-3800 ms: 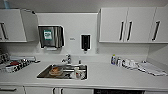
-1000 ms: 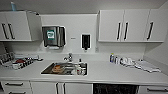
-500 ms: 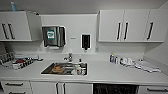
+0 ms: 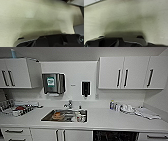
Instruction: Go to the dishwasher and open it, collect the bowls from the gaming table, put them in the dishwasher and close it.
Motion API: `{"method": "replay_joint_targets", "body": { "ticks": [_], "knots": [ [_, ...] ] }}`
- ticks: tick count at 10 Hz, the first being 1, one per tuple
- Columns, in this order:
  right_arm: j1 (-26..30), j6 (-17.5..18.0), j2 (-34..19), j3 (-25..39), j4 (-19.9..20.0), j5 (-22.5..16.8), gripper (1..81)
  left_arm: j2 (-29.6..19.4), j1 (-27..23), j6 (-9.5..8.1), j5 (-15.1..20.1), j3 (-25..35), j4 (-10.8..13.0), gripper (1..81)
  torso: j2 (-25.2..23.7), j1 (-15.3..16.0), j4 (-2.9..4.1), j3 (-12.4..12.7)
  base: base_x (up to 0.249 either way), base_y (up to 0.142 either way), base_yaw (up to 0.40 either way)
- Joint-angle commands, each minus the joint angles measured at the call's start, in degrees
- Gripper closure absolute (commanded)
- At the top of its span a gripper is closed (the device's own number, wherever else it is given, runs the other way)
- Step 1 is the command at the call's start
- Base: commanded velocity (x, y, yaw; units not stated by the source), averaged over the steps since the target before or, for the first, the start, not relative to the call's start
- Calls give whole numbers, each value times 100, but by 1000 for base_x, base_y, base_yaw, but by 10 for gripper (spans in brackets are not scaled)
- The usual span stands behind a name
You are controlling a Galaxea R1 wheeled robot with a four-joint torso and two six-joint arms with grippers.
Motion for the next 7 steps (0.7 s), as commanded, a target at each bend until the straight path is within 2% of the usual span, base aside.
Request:
{"method": "replay_joint_targets", "body": {
  "ticks": [1, 3, 7],
  "knots": [
    [375, -110, 234, -500, 34, -263, 10, -47, -358, 2, 240, -21, -25, 10, 573, -369, 0, 0, 0, 0, 0],
    [384, -110, 235, -492, 26, -263, 10, -47, -340, 2, 240, -21, -16, 10, 647, -420, 0, 0, 0, 0, 0],
    [367, -110, 252, -484, -1, -263, 10, -30, -349, 2, 240, -30, 2, 10, 1412, -910, 0, 0, 0, 0, 0]
  ]
}}
